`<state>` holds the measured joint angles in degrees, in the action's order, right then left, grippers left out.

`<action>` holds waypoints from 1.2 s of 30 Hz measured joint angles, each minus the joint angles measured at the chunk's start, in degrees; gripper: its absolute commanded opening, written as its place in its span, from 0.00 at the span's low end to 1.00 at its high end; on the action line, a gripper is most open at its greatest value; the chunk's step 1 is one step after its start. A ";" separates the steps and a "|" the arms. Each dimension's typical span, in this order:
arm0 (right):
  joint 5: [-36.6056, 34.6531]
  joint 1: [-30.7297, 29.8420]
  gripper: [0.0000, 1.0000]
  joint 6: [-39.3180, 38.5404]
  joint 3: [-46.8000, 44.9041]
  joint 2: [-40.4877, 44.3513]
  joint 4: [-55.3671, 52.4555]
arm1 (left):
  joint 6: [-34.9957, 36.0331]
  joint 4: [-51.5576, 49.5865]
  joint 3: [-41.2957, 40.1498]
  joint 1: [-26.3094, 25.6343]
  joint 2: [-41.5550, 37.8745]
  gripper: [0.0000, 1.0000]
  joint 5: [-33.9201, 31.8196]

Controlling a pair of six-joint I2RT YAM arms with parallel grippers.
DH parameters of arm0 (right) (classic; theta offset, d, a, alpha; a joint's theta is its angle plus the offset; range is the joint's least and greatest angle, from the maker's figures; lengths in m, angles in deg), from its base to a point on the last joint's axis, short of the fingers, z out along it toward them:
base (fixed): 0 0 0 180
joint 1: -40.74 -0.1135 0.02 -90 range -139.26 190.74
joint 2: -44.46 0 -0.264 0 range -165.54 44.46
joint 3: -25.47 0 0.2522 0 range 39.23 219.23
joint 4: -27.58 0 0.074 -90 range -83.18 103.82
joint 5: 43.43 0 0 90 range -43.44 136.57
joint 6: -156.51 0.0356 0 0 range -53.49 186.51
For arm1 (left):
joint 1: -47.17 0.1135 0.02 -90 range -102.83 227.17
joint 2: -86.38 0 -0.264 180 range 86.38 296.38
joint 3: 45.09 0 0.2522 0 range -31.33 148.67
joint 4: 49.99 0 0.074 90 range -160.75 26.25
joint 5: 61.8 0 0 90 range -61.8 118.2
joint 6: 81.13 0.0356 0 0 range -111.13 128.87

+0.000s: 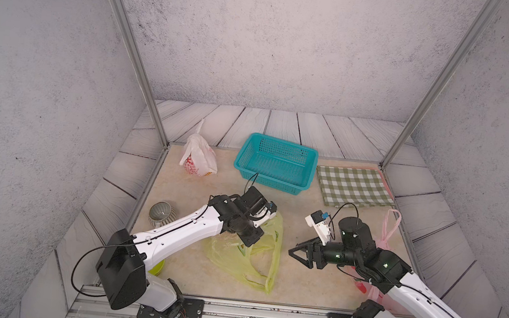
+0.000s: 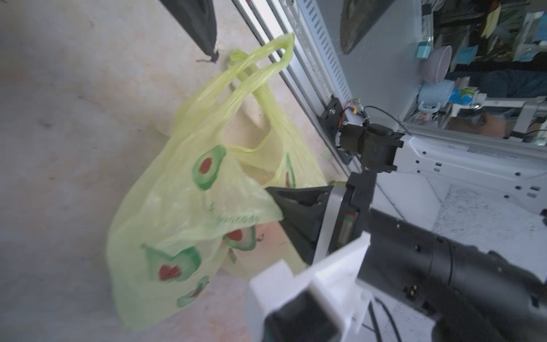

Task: Untie the knot of a plastic bag & take out the apple
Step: Untie the plastic bag at the center of the board.

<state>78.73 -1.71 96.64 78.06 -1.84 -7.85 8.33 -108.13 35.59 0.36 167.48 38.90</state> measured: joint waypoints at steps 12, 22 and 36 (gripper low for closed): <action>-17.42 -11.61 0.00 9.29 -5.68 -2.19 22.80 | -2.97 3.80 5.81 1.05 -1.55 0.00 6.08; -26.88 -11.61 0.00 9.68 -4.35 -16.76 25.59 | -5.20 5.03 -1.51 1.05 -7.08 0.00 6.62; -51.74 -8.92 0.00 4.50 -8.26 -9.31 12.61 | -11.10 14.14 -16.94 0.90 -2.75 0.00 7.50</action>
<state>26.99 -10.63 101.14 69.79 -11.15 4.76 -2.77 -93.99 18.65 1.26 164.72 46.40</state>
